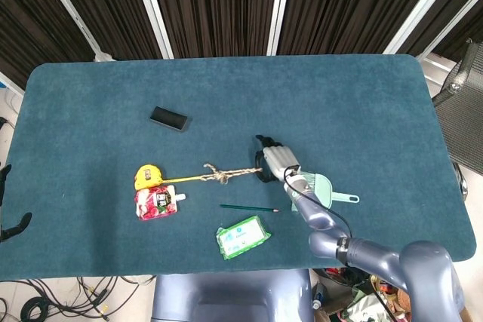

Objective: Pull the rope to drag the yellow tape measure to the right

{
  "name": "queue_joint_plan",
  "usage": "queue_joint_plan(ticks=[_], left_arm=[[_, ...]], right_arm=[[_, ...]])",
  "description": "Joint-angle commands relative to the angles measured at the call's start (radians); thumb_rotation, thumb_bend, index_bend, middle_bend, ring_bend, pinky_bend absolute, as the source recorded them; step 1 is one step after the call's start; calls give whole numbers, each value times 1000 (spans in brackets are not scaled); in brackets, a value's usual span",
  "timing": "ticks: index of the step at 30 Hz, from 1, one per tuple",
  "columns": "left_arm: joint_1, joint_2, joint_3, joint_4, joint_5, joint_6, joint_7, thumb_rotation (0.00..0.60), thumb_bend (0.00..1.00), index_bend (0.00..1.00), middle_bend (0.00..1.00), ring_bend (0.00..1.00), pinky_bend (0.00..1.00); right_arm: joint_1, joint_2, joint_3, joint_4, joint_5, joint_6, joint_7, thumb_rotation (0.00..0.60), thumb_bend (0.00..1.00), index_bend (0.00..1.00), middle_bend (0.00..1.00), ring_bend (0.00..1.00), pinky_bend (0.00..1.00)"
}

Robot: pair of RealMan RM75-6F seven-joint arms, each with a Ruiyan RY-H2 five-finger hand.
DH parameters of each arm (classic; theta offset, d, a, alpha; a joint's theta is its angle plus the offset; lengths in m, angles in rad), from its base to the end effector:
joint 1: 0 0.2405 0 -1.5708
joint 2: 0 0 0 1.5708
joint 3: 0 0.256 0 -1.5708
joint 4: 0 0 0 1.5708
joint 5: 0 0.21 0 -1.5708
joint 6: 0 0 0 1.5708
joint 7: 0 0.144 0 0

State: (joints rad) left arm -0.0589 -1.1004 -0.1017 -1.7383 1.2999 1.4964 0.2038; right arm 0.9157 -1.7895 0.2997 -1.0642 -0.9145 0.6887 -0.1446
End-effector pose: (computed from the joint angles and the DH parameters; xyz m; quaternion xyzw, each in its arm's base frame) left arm -0.3138 0.1792 0.1709 -0.5401 -0.4002 -0.3293 0.6631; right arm -0.1304 -0.4064 -0.0752 0.6908 -0.5047 0.3562 0.3757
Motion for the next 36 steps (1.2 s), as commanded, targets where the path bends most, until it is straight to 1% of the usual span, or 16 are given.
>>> queue_joint_plan(ticks=[1, 5, 14, 18, 21, 25, 29, 36], left_arm=[[0, 0, 0, -1, 0, 0, 0, 600, 247, 39, 0, 0, 0], [0, 1, 1, -2, -1, -1, 1, 600, 247, 39, 0, 0, 0], [0, -2, 0, -3, -2, 1, 8, 600, 246, 39, 0, 0, 0], [0, -3, 0, -3, -3, 1, 9, 600, 246, 39, 0, 0, 0], [0, -3, 0, -3, -2, 3, 10, 600, 247, 39, 0, 0, 0], [0, -4, 0, -2, 1, 6, 12, 600, 247, 39, 0, 0, 0], [2, -6, 1, -2, 3, 9, 18, 600, 247, 40, 0, 0, 0], [1, -11, 1, -2, 1, 11, 28, 600, 246, 40, 0, 0, 0]], right_arm=[[-6, 29, 13, 6, 20, 15, -13, 600, 416, 662, 0, 0, 142], [-18, 75, 18, 20, 37, 34, -35, 600, 417, 662, 0, 0, 142], [-63, 190, 46, 40, 103, 52, -38, 600, 417, 664, 0, 0, 141], [-85, 237, 44, 54, 120, 60, -47, 600, 417, 664, 0, 0, 142], [-112, 291, 25, 70, 119, 64, -69, 600, 417, 664, 0, 0, 142], [-146, 340, 31, 78, 134, 60, -41, 600, 418, 665, 0, 0, 142], [-181, 385, 26, 110, 138, 50, -14, 600, 417, 665, 0, 0, 142], [-245, 437, 26, 199, 160, 31, 39, 600, 420, 667, 0, 0, 141]])
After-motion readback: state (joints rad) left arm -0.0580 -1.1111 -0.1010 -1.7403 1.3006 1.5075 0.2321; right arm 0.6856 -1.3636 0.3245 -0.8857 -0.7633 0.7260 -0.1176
